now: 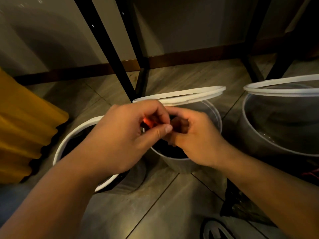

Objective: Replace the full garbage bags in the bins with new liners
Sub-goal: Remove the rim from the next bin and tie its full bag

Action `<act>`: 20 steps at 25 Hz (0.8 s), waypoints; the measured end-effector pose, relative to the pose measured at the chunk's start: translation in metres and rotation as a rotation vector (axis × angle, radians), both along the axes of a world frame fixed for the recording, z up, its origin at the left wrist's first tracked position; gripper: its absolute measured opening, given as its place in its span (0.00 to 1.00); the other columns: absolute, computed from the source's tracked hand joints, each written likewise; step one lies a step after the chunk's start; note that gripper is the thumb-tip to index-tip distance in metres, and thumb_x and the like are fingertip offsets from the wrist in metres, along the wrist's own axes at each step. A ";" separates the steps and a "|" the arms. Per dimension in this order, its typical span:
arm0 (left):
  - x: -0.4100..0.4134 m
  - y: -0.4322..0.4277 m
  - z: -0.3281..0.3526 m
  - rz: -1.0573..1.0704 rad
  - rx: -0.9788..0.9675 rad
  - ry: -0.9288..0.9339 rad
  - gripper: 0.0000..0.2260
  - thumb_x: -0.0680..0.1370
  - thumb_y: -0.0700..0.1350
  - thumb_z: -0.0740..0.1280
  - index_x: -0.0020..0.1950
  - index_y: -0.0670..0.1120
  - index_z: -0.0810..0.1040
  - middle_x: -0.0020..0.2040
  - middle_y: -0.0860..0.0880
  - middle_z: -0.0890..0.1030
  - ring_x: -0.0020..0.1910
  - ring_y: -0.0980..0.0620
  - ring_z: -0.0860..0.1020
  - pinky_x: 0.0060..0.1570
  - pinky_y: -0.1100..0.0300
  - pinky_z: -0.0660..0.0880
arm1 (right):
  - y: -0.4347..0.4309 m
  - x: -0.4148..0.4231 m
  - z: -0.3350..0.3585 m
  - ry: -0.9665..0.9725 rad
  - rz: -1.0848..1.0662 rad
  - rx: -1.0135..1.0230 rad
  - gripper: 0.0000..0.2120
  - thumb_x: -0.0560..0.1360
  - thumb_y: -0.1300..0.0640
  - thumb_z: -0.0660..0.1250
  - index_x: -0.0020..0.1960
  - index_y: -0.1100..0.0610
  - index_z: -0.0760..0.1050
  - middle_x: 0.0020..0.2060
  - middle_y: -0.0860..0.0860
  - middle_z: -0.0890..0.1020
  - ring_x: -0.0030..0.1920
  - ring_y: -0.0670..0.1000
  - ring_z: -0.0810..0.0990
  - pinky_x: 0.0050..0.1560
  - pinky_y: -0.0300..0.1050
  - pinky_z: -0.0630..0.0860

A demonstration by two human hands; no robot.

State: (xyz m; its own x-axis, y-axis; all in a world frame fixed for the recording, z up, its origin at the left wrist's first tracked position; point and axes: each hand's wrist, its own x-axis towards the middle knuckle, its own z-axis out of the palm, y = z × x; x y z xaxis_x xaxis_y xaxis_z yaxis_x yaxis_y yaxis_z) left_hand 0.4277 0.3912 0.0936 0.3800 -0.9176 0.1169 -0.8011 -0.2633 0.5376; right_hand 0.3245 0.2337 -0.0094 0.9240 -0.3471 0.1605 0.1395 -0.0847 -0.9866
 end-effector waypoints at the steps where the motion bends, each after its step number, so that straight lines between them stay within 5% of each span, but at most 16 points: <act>1: -0.002 0.003 -0.002 -0.026 0.013 -0.028 0.04 0.78 0.56 0.70 0.52 0.61 0.81 0.47 0.62 0.83 0.49 0.60 0.82 0.42 0.65 0.77 | -0.002 0.002 -0.002 -0.021 -0.027 -0.093 0.20 0.75 0.66 0.76 0.65 0.52 0.82 0.50 0.46 0.88 0.52 0.45 0.86 0.54 0.44 0.82; 4: -0.008 0.011 -0.011 -0.028 0.018 -0.082 0.05 0.77 0.55 0.71 0.53 0.59 0.83 0.45 0.64 0.83 0.48 0.64 0.81 0.47 0.71 0.75 | -0.004 0.002 -0.009 -0.091 -0.239 -0.528 0.11 0.74 0.62 0.75 0.56 0.53 0.87 0.46 0.42 0.85 0.48 0.41 0.84 0.51 0.34 0.79; 9: -0.021 0.020 -0.033 0.112 -0.049 -0.014 0.09 0.75 0.54 0.72 0.55 0.55 0.82 0.45 0.63 0.85 0.46 0.65 0.83 0.46 0.69 0.77 | -0.011 -0.002 -0.017 -0.319 -0.362 -1.011 0.09 0.77 0.64 0.70 0.54 0.64 0.86 0.47 0.57 0.85 0.45 0.56 0.84 0.46 0.52 0.82; 13: -0.031 0.023 -0.045 0.206 -0.080 -0.006 0.05 0.76 0.52 0.72 0.50 0.55 0.85 0.41 0.63 0.83 0.44 0.65 0.82 0.41 0.74 0.74 | -0.016 -0.004 -0.021 -0.395 -0.375 -1.184 0.13 0.77 0.66 0.67 0.58 0.65 0.85 0.38 0.58 0.85 0.37 0.60 0.84 0.39 0.58 0.82; 17: -0.035 0.021 -0.052 0.292 -0.106 -0.076 0.04 0.76 0.49 0.75 0.50 0.56 0.87 0.39 0.63 0.83 0.43 0.64 0.81 0.41 0.75 0.73 | -0.013 -0.012 -0.023 -0.332 -0.295 -0.968 0.15 0.78 0.62 0.67 0.63 0.63 0.83 0.51 0.55 0.88 0.51 0.54 0.87 0.53 0.54 0.83; 20: -0.035 0.016 -0.051 0.317 -0.170 -0.061 0.06 0.76 0.47 0.75 0.51 0.57 0.87 0.40 0.65 0.83 0.43 0.66 0.81 0.41 0.77 0.72 | -0.015 -0.024 -0.018 -0.209 -0.165 -0.330 0.18 0.78 0.59 0.70 0.67 0.57 0.79 0.59 0.51 0.87 0.61 0.49 0.85 0.64 0.47 0.80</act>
